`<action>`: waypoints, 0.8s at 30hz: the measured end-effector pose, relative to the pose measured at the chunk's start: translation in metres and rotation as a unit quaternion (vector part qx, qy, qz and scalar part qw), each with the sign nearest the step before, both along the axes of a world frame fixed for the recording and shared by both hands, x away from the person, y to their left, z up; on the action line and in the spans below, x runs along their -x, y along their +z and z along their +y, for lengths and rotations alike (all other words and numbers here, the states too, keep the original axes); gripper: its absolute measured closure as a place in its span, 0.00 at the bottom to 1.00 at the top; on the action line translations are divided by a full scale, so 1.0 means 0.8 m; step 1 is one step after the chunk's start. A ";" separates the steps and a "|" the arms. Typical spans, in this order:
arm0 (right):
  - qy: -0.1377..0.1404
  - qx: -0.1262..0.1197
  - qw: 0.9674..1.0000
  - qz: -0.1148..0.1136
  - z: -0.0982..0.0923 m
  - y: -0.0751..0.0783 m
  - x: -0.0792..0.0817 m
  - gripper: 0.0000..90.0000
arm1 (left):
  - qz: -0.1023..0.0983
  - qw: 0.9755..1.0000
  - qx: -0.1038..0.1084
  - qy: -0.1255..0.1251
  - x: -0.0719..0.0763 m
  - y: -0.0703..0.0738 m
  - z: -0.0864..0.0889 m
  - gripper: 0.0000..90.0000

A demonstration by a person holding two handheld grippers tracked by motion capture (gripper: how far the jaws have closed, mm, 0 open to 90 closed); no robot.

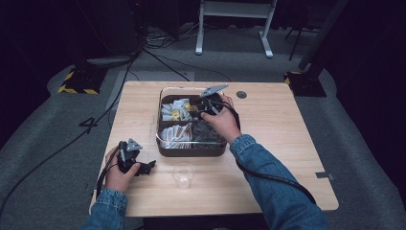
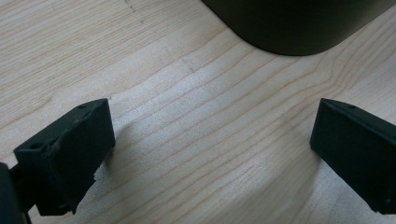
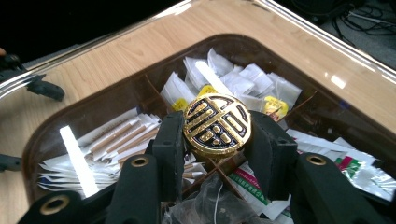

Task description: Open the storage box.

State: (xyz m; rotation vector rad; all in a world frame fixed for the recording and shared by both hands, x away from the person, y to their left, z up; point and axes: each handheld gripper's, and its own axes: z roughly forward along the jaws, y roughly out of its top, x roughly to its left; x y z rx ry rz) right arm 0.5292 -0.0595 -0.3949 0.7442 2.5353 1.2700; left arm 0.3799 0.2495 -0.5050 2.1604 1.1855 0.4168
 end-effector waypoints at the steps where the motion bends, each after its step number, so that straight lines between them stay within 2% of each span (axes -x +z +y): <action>1: -0.001 -0.002 1.000 0.000 -0.002 0.002 0.001 0.65 | 0.001 1.000 0.000 0.000 0.000 0.000 0.000 0.00; 11: -0.011 -0.009 1.000 -0.009 -0.035 0.024 0.011 0.65 | -0.003 1.000 0.001 0.009 0.003 0.000 -0.002 0.01; 24: -0.029 -0.007 0.999 -0.019 -0.097 0.048 0.024 0.65 | -0.001 1.000 0.003 0.007 0.002 0.000 -0.002 0.01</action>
